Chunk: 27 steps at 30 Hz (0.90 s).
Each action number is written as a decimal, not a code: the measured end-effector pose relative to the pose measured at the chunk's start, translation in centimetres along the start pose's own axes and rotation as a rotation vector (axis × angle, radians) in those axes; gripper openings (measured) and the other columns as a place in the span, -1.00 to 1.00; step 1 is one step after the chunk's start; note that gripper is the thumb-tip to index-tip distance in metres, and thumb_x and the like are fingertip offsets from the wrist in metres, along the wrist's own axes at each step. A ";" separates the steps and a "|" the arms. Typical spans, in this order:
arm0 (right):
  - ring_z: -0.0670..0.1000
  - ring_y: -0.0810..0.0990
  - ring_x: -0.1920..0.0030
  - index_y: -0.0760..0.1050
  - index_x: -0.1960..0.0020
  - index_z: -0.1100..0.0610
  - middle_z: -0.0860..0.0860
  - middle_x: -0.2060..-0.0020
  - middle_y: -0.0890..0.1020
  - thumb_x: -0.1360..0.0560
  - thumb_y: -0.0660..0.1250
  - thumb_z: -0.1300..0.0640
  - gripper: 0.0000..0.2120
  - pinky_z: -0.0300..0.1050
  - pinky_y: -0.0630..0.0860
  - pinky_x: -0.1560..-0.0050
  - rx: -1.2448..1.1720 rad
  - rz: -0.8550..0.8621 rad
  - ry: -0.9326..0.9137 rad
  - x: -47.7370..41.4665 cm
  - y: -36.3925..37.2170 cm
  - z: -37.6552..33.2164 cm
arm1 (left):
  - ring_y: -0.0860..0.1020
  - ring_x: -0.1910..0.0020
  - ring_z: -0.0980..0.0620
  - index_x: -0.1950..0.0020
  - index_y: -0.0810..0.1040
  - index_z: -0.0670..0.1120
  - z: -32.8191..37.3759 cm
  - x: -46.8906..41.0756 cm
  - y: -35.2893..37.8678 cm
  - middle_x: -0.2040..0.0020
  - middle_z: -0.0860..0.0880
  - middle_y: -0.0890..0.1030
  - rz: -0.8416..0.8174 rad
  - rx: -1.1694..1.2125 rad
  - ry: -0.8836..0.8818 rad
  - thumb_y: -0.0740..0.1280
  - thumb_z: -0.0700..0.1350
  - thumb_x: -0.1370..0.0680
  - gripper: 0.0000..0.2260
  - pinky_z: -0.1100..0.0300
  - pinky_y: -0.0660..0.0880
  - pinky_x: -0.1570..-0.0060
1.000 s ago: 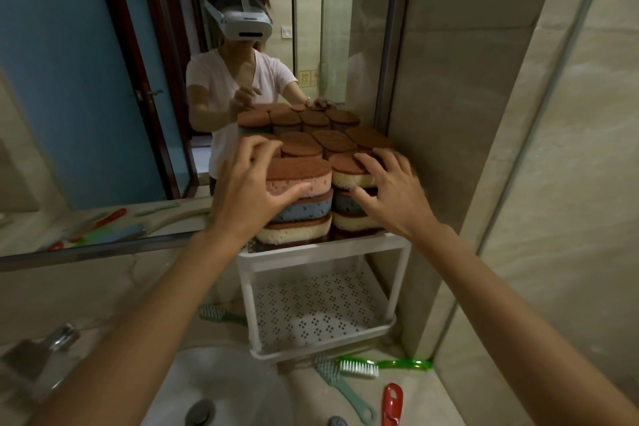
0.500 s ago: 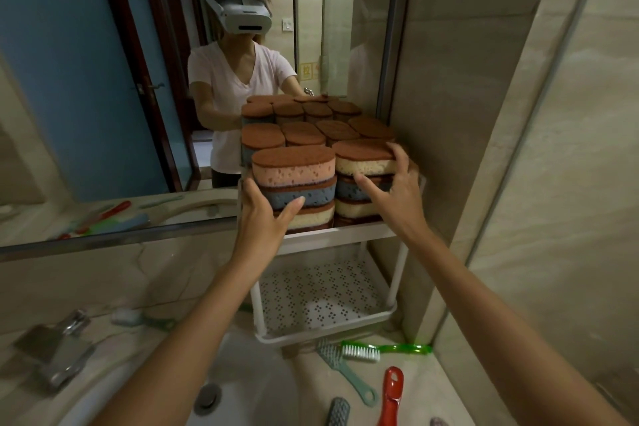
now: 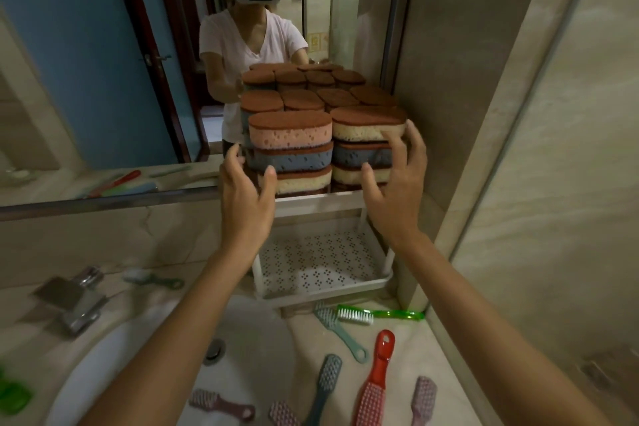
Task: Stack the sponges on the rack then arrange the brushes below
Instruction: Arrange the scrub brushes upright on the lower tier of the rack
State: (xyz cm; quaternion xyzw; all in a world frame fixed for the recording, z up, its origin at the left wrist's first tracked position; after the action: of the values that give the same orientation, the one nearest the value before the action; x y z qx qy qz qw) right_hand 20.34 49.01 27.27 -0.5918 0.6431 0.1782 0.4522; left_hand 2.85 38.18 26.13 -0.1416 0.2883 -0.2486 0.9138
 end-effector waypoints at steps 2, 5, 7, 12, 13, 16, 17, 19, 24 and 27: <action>0.13 0.34 -0.30 0.39 -0.21 0.19 0.28 -0.26 0.40 -0.40 0.24 0.15 -0.61 -0.04 0.34 -0.32 -0.034 0.022 -0.094 3.0 0.4 -0.5 | 0.40 -0.25 -0.04 -0.41 0.23 -0.13 -0.5 1.9 -0.7 -0.31 -0.13 0.39 0.092 0.005 0.029 0.22 -0.12 -0.58 -0.58 0.23 0.36 -0.05; 0.07 0.39 -0.20 0.34 -0.20 0.15 0.18 -0.18 0.40 -0.38 0.21 0.17 -0.61 -0.12 0.42 -0.23 -0.102 -0.136 -0.129 8.6 1.9 -1.0 | 0.47 -0.11 -0.02 -0.30 0.32 -0.10 -2.9 5.3 -0.5 -0.21 -0.13 0.44 0.070 0.017 -0.029 0.21 -0.16 -0.57 -0.70 0.15 0.50 0.02; 0.03 0.41 -0.12 0.33 -0.19 0.15 0.15 -0.13 0.41 -0.38 0.20 0.18 -0.63 -0.23 0.42 -0.12 -0.152 -0.282 -0.099 12.6 3.2 -0.9 | 0.50 -0.02 -0.03 -0.22 0.37 -0.13 -5.2 7.9 0.1 -0.15 -0.14 0.47 0.015 0.006 -0.100 0.21 -0.18 -0.57 -0.77 0.21 0.47 0.14; 0.15 0.56 -0.07 0.47 -0.16 0.23 0.18 -0.11 0.52 -0.48 0.23 0.16 -0.71 -0.06 0.49 -0.01 0.025 -0.972 0.245 23.9 6.4 2.6 | 0.50 0.01 -0.04 -0.12 0.49 -0.23 -12.7 15.4 1.7 -0.07 -0.13 0.49 -0.252 -0.221 -0.346 0.22 -0.24 -0.55 -0.83 0.30 0.31 0.14; 0.17 0.55 -0.11 0.47 -0.17 0.24 0.19 -0.13 0.52 -0.51 0.24 0.14 -0.72 -0.06 0.47 -0.05 0.110 -1.139 0.338 26.2 6.5 3.4 | 0.51 -0.02 -0.06 -0.13 0.50 -0.24 -14.6 16.9 2.0 -0.10 -0.16 0.52 -0.335 -0.262 -0.423 0.22 -0.23 -0.55 -0.81 0.27 0.33 0.11; 0.22 0.54 -0.13 0.46 -0.15 0.28 0.24 -0.14 0.53 -0.52 0.25 0.10 -0.70 -0.03 0.46 -0.08 0.231 -1.363 0.410 31.1 6.0 4.4 | 0.54 -0.14 -0.19 -0.13 0.49 -0.30 -20.0 21.0 2.8 -0.16 -0.26 0.56 -0.594 -0.332 -0.663 0.22 -0.21 -0.55 -0.77 0.10 0.47 -0.06; 0.22 0.55 -0.12 0.45 -0.17 0.25 0.23 -0.15 0.52 -0.51 0.26 0.10 -0.70 -0.03 0.46 -0.08 0.242 -1.384 0.406 32.1 5.8 4.4 | 0.54 -0.14 -0.23 -0.10 0.49 -0.33 -21.0 22.3 3.1 -0.15 -0.31 0.56 -0.680 -0.352 -0.708 0.21 -0.19 -0.55 -0.77 0.06 0.48 -0.03; 0.22 0.53 -0.14 0.38 -0.28 0.14 0.21 -0.21 0.46 -0.50 0.26 0.11 -0.64 -0.01 0.48 -0.12 0.257 -1.429 0.406 33.8 5.6 4.4 | 0.54 -0.14 -0.26 -0.03 0.47 -0.35 -22.4 24.6 3.5 -0.16 -0.35 0.55 -0.819 -0.391 -0.761 0.19 -0.14 -0.57 -0.74 0.04 0.48 0.06; 0.20 0.50 -0.17 0.31 -0.33 0.06 0.18 -0.24 0.40 -0.52 0.25 0.12 -0.61 0.07 0.53 -0.13 0.313 -1.407 0.413 35.3 5.4 4.8 | 0.55 -0.12 -0.22 -0.09 0.52 -0.39 -22.7 26.2 4.5 -0.11 -0.32 0.58 -0.830 -0.344 -0.740 0.28 -0.13 -0.54 -0.69 0.03 0.44 -0.05; 0.18 0.51 -0.13 0.36 -0.25 0.13 0.19 -0.20 0.43 -0.53 0.23 0.14 -0.70 0.07 0.54 -0.11 0.332 -1.392 0.417 35.6 5.4 5.0 | 0.56 -0.08 -0.24 -0.03 0.56 -0.37 -22.1 26.0 5.3 -0.06 -0.33 0.61 -0.783 -0.324 -0.756 0.34 -0.09 -0.50 -0.68 0.06 0.41 0.09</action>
State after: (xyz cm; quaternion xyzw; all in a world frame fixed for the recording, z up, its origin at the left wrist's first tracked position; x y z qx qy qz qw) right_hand 21.12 32.71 -5.19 -0.8076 0.2106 -0.3647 0.4128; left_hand 10.10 26.14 -5.39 -0.4556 -0.0987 -0.4536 0.7596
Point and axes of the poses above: each hand's wrist, its own x-axis away from the middle knuckle, its own y-axis out of the palm, z = x × y, the point moved 5 cm from there along -x, towards the middle knuckle
